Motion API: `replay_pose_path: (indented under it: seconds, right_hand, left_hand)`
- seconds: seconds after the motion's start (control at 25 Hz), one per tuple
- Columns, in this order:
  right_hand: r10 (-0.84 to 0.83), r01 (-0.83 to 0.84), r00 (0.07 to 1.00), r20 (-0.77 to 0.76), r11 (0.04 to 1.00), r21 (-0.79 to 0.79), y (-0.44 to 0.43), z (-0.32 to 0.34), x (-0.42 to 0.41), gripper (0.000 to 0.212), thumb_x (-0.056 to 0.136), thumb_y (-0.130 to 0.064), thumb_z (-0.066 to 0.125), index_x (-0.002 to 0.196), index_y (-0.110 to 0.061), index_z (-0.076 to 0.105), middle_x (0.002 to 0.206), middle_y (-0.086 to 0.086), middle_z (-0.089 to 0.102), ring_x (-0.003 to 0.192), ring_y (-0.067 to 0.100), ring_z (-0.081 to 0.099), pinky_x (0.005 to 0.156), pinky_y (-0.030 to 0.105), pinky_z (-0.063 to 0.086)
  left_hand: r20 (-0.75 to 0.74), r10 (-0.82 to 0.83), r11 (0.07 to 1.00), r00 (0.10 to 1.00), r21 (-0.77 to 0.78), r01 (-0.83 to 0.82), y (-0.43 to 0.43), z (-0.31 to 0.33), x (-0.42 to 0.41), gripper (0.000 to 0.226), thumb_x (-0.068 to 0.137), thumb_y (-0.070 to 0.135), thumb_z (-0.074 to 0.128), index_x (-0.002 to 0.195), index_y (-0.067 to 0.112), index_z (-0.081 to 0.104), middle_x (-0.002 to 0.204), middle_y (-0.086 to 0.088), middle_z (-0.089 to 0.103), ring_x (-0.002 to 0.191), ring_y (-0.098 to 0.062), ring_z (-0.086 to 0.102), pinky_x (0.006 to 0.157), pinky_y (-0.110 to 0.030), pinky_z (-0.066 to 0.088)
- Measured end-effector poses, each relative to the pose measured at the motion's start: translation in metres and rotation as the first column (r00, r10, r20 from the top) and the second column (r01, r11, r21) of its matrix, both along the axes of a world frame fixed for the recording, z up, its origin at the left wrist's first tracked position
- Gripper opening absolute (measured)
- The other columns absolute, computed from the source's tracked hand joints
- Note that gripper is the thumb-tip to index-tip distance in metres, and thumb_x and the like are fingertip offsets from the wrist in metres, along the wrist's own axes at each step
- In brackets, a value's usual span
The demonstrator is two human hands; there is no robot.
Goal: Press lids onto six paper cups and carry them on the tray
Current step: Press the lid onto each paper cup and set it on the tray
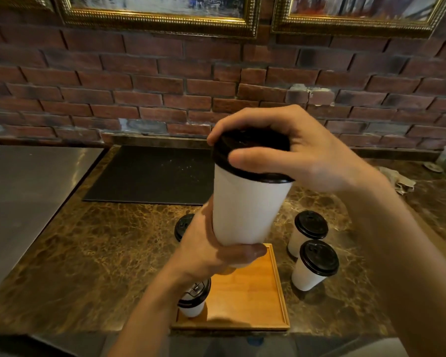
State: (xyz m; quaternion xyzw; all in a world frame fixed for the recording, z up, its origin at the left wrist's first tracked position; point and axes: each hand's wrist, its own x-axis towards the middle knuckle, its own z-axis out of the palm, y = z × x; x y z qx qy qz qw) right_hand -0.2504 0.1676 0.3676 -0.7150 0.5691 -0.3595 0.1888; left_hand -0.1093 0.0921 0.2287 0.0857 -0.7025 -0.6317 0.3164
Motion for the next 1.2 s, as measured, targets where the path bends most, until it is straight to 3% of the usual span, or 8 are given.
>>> replay_pose_path:
  seconds: [0.2,0.4,0.52,0.64,0.84,1.04,1.12,1.2]
  right_hand:
    - [-0.569,0.518,0.774,-0.278,0.822,-0.237,-0.02,-0.025,0.038,0.037,0.086,-0.062,0.053,0.103,-0.031,0.065,0.093,-0.014,0.061,0.086,0.008,0.058,0.07,0.028,0.051]
    - [0.127,-0.127,0.992,-0.026,0.992,-0.007,-0.012,0.008,0.011,0.027,0.089,-0.025,0.067,0.114,-0.015,0.066,0.113,-0.001,0.065,0.103,0.01,0.062,0.082,0.024,0.052]
    - [-0.164,0.161,0.983,-0.082,0.986,-0.042,-0.023,-0.003,0.016,0.023,0.092,-0.035,0.064,0.112,-0.024,0.068,0.108,-0.009,0.066,0.099,0.007,0.061,0.08,0.023,0.053]
    - [-0.559,0.46,0.758,-0.336,0.823,-0.333,-0.033,-0.025,0.042,0.028,0.091,-0.051,0.053,0.106,-0.032,0.067,0.101,-0.013,0.064,0.09,0.009,0.058,0.071,0.029,0.052]
    - [0.098,-0.098,0.995,-0.007,0.992,-0.084,-0.02,0.007,0.011,0.023,0.091,-0.023,0.064,0.113,-0.017,0.067,0.116,0.001,0.064,0.103,0.009,0.06,0.079,0.022,0.049]
    - [-0.503,0.407,0.855,-0.126,0.801,-0.439,-0.031,-0.017,0.042,0.022,0.089,-0.046,0.055,0.095,-0.035,0.074,0.09,-0.016,0.069,0.09,0.006,0.064,0.073,0.034,0.056]
    - [-0.385,0.299,0.905,-0.178,0.877,-0.376,-0.031,-0.006,0.032,0.026,0.087,-0.047,0.057,0.103,-0.033,0.072,0.099,-0.015,0.069,0.095,0.005,0.064,0.075,0.03,0.056]
    - [0.009,-0.024,0.994,-0.106,0.99,-0.141,-0.026,0.011,0.014,0.028,0.09,-0.035,0.061,0.114,-0.023,0.067,0.113,-0.006,0.066,0.102,0.006,0.062,0.077,0.02,0.052]
  left_hand:
    - [-0.017,0.287,0.955,0.958,-0.068,-0.287,0.004,0.004,-0.012,0.072,0.05,0.039,0.086,0.11,0.034,0.046,0.095,0.012,0.062,0.088,0.006,0.062,0.058,-0.008,0.05]
    - [0.005,0.073,0.994,0.997,-0.086,-0.073,-0.018,0.009,0.004,0.07,0.053,0.03,0.084,0.114,0.037,0.051,0.105,0.017,0.065,0.096,-0.005,0.065,0.065,-0.017,0.055]
    - [0.02,0.125,0.991,0.992,-0.041,-0.124,-0.019,0.009,-0.002,0.076,0.05,0.035,0.085,0.118,0.029,0.051,0.103,0.009,0.065,0.097,-0.009,0.065,0.066,-0.021,0.056]
    - [0.043,0.293,0.954,0.955,-0.072,-0.29,-0.011,0.008,-0.012,0.079,0.044,0.048,0.079,0.115,0.028,0.05,0.099,0.006,0.063,0.093,-0.006,0.064,0.063,-0.016,0.053]
    - [-0.012,-0.026,0.999,1.0,0.034,0.026,-0.023,0.014,0.002,0.062,0.049,0.028,0.082,0.103,0.049,0.059,0.099,0.016,0.067,0.093,-0.007,0.066,0.067,-0.021,0.055]
    - [-0.021,0.238,0.97,0.971,-0.032,-0.239,-0.012,0.023,-0.016,0.073,0.043,0.042,0.078,0.109,0.034,0.048,0.095,0.014,0.063,0.09,0.006,0.061,0.061,-0.008,0.05]
    - [-0.03,0.177,0.984,0.984,-0.015,-0.177,-0.016,0.024,-0.012,0.068,0.046,0.036,0.078,0.108,0.031,0.051,0.094,0.018,0.066,0.089,0.002,0.064,0.063,-0.011,0.052]
    - [-0.012,-0.025,0.999,1.0,0.033,0.025,-0.025,0.026,-0.003,0.062,0.05,0.024,0.079,0.108,0.031,0.057,0.099,0.012,0.067,0.095,-0.01,0.065,0.071,-0.023,0.056]
